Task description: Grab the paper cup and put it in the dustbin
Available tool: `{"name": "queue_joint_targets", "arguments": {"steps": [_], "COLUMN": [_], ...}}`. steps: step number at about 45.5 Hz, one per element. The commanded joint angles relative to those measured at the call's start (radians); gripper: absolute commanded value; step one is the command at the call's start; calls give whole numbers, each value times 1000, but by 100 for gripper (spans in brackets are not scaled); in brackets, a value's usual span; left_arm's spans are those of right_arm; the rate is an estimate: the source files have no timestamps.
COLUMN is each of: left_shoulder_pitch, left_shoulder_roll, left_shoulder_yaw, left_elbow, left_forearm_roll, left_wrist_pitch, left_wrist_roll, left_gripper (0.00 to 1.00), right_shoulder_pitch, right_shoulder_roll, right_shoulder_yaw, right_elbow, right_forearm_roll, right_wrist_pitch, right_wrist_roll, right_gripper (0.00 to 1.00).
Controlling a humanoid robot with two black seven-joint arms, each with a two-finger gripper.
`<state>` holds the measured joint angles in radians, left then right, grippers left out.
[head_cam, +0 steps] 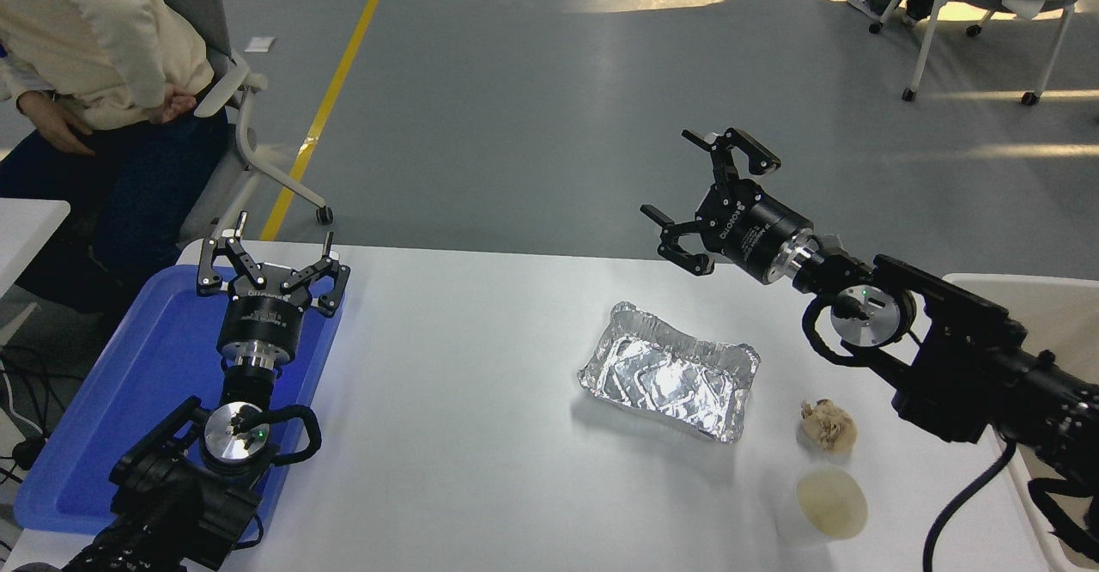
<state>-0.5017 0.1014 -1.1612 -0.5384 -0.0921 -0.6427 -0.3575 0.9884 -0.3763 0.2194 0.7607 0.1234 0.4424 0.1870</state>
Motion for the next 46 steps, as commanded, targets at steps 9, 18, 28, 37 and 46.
{"name": "queue_joint_targets", "arguments": {"steps": [9,18,28,37,46], "left_shoulder_pitch": [0,0,0,0,0], "left_shoulder_roll": [0,1,1,1,1], "left_shoulder_yaw": [0,0,0,0,0], "left_elbow": [0,0,0,-2,-2], "left_forearm_roll": [0,0,2,2,2], "left_wrist_pitch": [0,0,0,0,0], "left_wrist_roll": [0,0,2,2,2], "left_gripper": [100,100,100,100,100], "right_shoulder_pitch": [265,335,441,573,719], "right_shoulder_roll": [-84,-82,-82,-87,-89], "right_shoulder_yaw": [-468,-621,-819,-1018,-1181], "right_elbow": [2,5,55,196,353], "right_forearm_roll": [-188,-398,-488,-539,-614], "right_wrist_pitch": [-27,-28,-24,-24,-24], "right_wrist_roll": [0,2,3,5,6], "right_gripper": [100,100,100,100,100]}}
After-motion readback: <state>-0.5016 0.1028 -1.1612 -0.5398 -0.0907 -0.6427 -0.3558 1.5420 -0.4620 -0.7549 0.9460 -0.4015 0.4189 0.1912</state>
